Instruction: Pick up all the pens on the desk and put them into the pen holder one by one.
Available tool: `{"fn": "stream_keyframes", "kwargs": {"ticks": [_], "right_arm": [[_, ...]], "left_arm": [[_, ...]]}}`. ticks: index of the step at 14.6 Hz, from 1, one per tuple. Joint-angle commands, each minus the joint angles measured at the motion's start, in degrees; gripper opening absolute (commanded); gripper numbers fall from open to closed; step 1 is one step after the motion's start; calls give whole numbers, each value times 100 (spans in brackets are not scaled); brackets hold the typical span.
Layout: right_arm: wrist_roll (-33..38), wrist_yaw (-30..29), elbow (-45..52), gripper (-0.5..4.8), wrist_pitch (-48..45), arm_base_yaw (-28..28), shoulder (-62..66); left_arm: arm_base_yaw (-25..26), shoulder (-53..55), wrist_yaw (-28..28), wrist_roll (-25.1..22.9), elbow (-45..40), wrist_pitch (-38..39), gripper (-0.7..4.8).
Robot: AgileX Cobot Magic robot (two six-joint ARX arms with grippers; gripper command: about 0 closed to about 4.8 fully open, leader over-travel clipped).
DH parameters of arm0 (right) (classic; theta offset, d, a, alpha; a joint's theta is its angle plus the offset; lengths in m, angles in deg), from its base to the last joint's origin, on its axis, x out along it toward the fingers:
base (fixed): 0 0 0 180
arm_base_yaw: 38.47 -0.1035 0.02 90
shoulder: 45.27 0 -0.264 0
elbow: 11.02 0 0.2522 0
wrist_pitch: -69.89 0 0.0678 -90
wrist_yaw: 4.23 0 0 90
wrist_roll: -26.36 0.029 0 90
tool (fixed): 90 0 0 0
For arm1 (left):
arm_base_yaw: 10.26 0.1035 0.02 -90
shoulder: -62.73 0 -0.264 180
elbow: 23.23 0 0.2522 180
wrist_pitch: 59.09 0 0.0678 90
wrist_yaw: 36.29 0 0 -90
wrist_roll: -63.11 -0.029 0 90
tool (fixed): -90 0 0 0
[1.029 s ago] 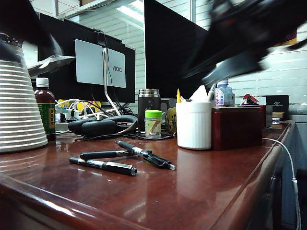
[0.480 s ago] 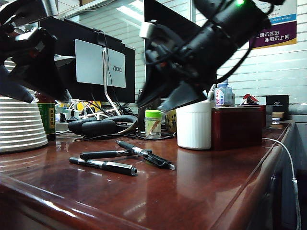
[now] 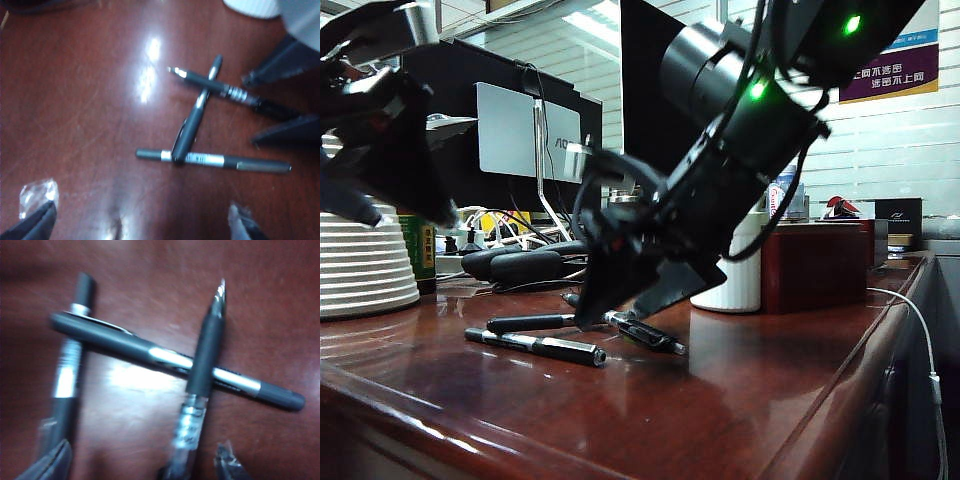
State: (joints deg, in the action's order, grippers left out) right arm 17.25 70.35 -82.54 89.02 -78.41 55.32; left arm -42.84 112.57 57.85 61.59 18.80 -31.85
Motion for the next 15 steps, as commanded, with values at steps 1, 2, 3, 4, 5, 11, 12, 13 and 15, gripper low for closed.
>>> {"fn": "stream_keyframes", "kwargs": {"ticks": [1,2,3,4,5,11,12,13,15], "right_arm": [[0,184,-39,366,-444,-4,107],[0,181,-46,363,-581,-7,210],[2,179,-48,363,-584,-7,262],[4,181,-50,363,-535,-7,317],[4,181,-50,363,-503,-7,348],[9,175,-72,47,-566,2,337],[9,157,-140,10,-564,9,251],[11,131,-245,-2,-575,9,35],[35,90,-354,-2,-879,15,-514]], "left_arm": [[-4,-13,17,-2,17,105,479],[-4,-13,17,-2,17,138,479],[-4,-13,17,-2,17,160,479],[-4,-13,17,-2,17,186,479],[-4,-13,17,-2,17,214,479],[-4,-13,17,-2,17,234,479],[-4,-13,17,-2,17,232,479],[-4,-13,17,-2,17,229,479],[-4,-13,17,0,17,184,479]]}}
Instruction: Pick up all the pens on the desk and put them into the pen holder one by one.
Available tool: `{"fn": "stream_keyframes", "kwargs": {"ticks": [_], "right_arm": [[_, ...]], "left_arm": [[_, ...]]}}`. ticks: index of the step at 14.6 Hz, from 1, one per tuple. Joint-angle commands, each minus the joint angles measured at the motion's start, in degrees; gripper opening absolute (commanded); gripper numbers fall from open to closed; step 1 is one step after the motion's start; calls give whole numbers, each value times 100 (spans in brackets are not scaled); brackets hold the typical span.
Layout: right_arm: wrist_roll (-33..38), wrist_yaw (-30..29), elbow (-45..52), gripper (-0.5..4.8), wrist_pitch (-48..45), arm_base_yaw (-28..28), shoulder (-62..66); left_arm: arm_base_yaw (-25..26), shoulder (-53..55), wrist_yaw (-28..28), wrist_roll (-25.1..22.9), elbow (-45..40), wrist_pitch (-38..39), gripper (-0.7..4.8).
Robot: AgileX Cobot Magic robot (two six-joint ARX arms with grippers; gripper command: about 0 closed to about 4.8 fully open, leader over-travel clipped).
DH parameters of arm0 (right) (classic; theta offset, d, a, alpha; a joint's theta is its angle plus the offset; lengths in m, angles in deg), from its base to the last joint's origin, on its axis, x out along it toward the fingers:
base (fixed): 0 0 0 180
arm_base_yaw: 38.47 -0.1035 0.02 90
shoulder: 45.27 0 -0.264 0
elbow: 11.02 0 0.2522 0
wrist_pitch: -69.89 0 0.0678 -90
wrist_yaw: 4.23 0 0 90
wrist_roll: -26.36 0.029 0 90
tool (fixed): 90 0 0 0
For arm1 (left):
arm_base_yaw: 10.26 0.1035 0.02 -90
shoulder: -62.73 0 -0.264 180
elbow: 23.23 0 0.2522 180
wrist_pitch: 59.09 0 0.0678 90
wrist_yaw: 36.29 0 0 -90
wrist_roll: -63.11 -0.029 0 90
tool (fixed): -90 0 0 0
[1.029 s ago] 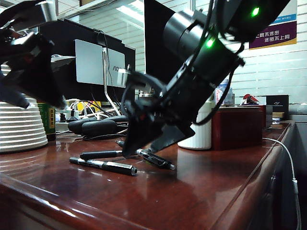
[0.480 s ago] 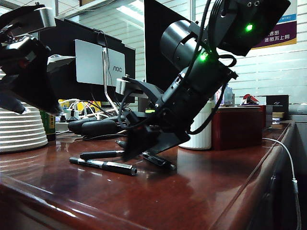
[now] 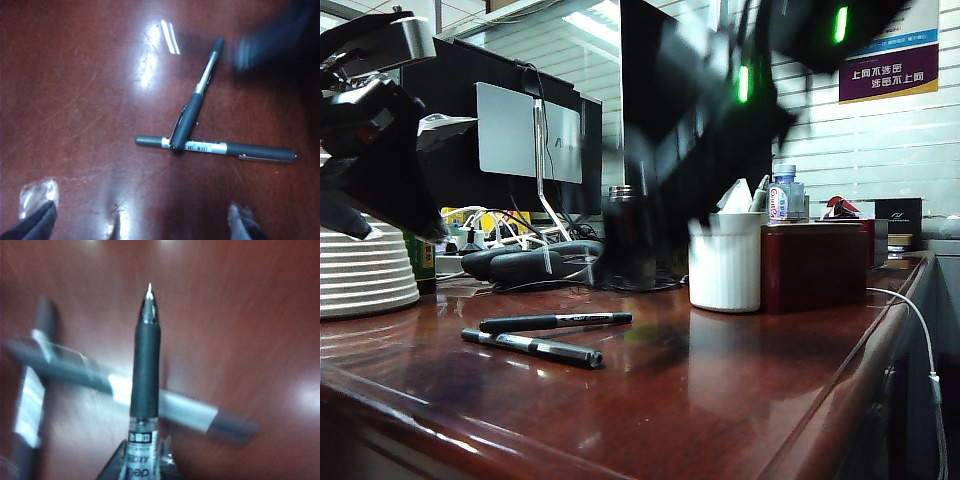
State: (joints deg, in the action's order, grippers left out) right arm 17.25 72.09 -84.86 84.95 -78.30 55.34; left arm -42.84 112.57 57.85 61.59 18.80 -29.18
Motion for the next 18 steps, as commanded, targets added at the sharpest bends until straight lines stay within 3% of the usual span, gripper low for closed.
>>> {"fn": "stream_keyframes", "kwargs": {"ticks": [1,4,8,15,18], "right_arm": [[142,-107,-118,-2,-857,33,-925],[466,28,-114,-2,-2153,466,-1768],[1635,28,229,-2,-3941,1582,-1707],[1637,-129,380,-2,-5077,1801,-188],[1445,7,398,-2,-4765,1801,-7]], "left_arm": [[-4,-13,15,2,17,-188,479],[-4,-13,13,2,17,-850,479],[-4,-11,13,2,17,-1084,479],[-2,393,107,-2,13,-1241,479],[-2,732,103,0,13,-1241,479]]}}
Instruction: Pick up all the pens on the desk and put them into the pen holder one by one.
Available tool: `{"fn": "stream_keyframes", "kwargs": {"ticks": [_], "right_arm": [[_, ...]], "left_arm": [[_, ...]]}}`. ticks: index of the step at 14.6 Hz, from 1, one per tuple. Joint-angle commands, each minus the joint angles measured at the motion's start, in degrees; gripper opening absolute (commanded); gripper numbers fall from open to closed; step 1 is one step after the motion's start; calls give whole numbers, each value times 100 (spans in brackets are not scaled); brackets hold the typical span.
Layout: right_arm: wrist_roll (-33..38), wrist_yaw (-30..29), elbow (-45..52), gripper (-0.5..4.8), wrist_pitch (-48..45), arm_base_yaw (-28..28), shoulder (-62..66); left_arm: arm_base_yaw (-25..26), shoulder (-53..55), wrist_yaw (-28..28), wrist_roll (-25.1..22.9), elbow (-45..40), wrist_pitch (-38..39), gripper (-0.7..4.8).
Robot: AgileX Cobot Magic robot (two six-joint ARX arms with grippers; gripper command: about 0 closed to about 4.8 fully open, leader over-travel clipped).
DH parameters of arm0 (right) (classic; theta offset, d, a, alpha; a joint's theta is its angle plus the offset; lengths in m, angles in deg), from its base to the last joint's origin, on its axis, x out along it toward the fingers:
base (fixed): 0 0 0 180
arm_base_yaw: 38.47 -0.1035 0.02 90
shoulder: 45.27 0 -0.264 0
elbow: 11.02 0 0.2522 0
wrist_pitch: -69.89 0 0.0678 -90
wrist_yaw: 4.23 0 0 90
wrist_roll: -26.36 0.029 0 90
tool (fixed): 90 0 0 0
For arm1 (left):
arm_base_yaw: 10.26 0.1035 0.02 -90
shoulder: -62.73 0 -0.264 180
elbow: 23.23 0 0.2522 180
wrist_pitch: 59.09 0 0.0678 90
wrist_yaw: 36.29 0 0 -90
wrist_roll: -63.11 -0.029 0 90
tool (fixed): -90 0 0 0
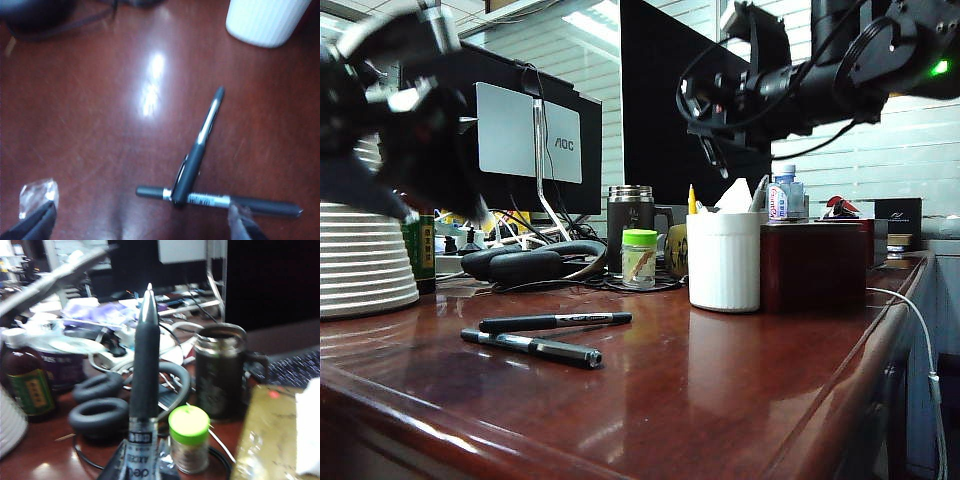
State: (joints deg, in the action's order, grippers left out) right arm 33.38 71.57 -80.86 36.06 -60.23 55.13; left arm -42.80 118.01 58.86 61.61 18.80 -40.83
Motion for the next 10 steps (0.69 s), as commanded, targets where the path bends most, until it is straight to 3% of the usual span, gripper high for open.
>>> {"fn": "stream_keyframes", "kwargs": {"ticks": [1,4,9,10], "right_arm": [[-219,57,-2,-2,350,-7,15],[-385,57,-2,-2,835,-7,15],[-431,57,-2,3,879,-7,15],[-428,57,-2,50,879,-7,15]], "left_arm": [[-7,289,2,-2,13,-76,479],[-7,431,2,-2,15,-94,479],[-7,433,2,-2,15,-79,479],[-7,433,2,-4,15,-76,479]]}}
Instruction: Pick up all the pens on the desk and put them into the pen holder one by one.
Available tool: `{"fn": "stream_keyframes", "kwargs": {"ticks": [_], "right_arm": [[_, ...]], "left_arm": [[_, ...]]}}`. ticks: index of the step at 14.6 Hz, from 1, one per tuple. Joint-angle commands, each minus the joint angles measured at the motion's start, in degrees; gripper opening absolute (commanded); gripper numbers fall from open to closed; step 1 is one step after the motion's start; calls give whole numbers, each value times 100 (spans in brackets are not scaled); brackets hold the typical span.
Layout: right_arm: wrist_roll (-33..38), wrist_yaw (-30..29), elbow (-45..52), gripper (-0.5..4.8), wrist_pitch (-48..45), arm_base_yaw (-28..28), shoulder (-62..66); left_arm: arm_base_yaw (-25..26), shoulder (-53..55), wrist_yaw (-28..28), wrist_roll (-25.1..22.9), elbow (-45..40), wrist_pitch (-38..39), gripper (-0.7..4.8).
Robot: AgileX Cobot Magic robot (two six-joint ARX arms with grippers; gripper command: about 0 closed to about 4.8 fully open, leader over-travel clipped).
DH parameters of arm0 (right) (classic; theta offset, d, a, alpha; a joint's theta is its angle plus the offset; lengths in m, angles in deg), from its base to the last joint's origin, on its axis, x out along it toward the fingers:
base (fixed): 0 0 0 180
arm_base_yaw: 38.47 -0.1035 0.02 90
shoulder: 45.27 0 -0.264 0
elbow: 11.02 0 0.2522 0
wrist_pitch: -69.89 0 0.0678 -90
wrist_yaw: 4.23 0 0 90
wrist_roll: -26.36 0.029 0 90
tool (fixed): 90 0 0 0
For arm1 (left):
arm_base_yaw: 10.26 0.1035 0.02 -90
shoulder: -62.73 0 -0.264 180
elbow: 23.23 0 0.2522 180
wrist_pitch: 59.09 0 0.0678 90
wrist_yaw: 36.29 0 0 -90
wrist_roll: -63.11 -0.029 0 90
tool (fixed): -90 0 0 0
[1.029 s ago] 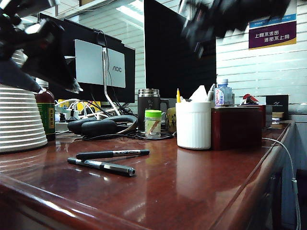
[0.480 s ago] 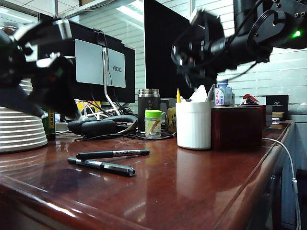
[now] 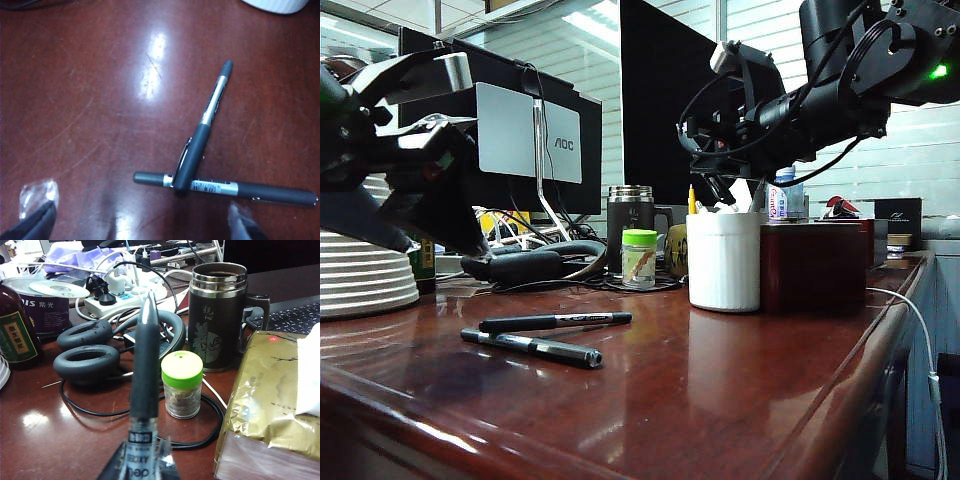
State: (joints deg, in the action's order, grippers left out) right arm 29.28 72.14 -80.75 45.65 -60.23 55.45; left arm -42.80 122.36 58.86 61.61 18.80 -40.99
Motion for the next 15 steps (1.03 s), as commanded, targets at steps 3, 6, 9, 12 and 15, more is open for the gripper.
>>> {"fn": "stream_keyframes", "kwargs": {"ticks": [3,6,9,12,15], "right_arm": [[-17,-9,-15,118,-125,-7,-20],[-15,-44,-20,157,-127,-7,-20],[-13,-70,-20,180,-151,-7,-70],[-13,-68,-20,180,37,-7,-905],[-44,42,-17,182,887,-4,-2284]], "left_arm": [[-7,-2,4,-2,15,-61,479],[-7,-2,4,-4,15,-61,479],[-7,-2,4,-7,15,-70,479],[-4,-2,-177,-328,24,-645,479],[-7,308,-1189,-518,680,507,479]]}}
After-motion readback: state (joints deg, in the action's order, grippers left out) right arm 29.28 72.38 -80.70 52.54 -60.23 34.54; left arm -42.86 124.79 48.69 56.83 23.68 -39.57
